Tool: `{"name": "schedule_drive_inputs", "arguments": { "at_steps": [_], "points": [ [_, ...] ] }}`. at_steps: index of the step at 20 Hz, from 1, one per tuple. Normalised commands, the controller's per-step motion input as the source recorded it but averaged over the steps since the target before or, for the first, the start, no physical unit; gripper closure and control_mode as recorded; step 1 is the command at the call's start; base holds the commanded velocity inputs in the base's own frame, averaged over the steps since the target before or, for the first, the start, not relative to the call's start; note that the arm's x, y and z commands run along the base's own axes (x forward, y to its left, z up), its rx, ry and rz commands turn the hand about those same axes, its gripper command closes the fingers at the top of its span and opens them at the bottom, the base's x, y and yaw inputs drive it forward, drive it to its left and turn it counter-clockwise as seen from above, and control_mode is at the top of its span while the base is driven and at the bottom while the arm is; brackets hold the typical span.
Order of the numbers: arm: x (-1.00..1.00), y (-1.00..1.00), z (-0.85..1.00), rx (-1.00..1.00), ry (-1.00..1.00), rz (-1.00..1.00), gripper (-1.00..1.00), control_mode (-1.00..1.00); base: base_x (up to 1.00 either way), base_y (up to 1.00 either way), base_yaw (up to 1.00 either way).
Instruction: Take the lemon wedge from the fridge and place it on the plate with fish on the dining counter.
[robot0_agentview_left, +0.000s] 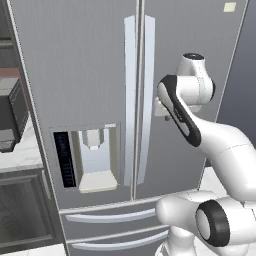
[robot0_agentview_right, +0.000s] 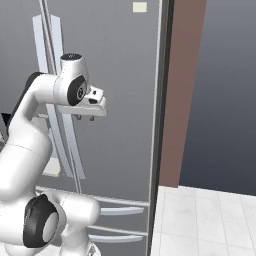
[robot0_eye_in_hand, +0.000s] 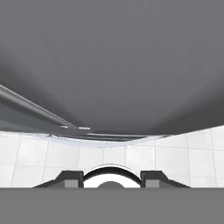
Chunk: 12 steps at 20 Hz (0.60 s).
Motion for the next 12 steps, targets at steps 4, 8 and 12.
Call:
{"name": "schedule_drive_inputs", "arguments": {
  "at_steps": [4,8,12],
  "points": [
    [-0.22,0.06,0.0,0.0,-0.03,0.0,-1.0,-1.0,0.0,0.0,0.0],
    [0.0,0.0,0.0,0.0,0.0,0.0,-1.0,-1.0,0.0,0.0,0.0],
    [-0.12,0.27,0.0,-0.01,0.0,0.0,-1.0,-1.0,0.0,0.0,0.0]
  ]
}}
